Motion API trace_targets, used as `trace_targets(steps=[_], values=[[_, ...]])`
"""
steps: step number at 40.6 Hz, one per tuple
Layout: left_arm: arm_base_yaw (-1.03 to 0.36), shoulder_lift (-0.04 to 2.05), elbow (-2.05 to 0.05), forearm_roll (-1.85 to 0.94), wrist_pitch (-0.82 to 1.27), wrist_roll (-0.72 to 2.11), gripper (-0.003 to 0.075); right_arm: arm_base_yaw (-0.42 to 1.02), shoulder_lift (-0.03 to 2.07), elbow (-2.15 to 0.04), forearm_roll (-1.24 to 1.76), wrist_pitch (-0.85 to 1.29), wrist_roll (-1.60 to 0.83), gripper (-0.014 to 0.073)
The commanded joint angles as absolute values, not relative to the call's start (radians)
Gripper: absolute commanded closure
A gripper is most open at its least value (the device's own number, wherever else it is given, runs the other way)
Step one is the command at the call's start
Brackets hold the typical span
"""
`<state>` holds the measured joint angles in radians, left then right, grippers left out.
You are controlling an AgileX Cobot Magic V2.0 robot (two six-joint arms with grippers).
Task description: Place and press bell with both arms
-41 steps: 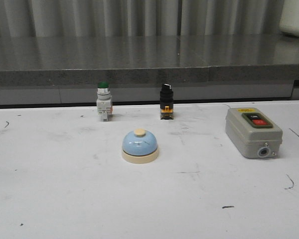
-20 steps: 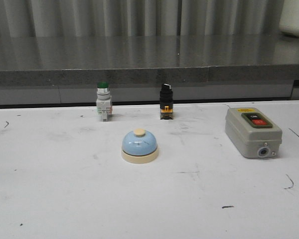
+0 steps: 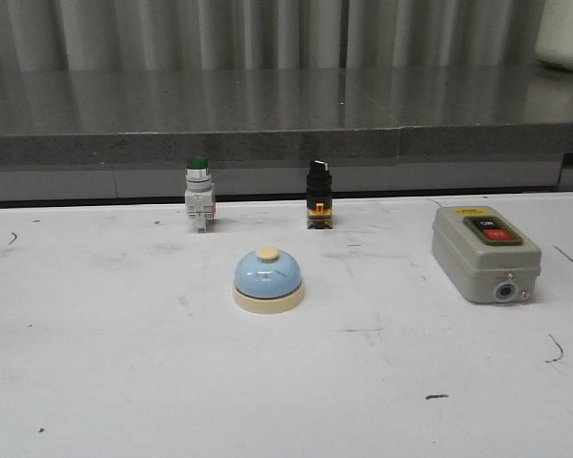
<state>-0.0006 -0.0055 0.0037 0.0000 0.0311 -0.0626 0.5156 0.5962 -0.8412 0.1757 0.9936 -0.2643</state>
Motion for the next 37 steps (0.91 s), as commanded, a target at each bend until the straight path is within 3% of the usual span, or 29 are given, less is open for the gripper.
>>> trace_targets(steps=[1,14,18,30,37], values=[[-0.001,-0.023,0.028,-0.011,-0.058,-0.062,0.0740,0.509,0.599,-0.865,0.181,0.936,-0.269,0.0662],[-0.001,-0.023,0.028,-0.011,-0.058,-0.062,0.0740,0.501,0.586,-0.850,0.181,0.931,-0.269,0.0662],[-0.001,-0.023,0.028,-0.011,-0.058,-0.062,0.0740,0.427,0.538,-0.794,0.175,0.891,-0.269,0.0662],[-0.001,-0.023,0.028,-0.011,-0.058,-0.062,0.0740,0.153,0.210,-0.441,0.165,0.442,-0.269,0.0662],[-0.001,-0.023,0.028,-0.011,-0.058,-0.062,0.0740,0.068,0.044,-0.185,0.165,0.131,-0.269,0.0662]])
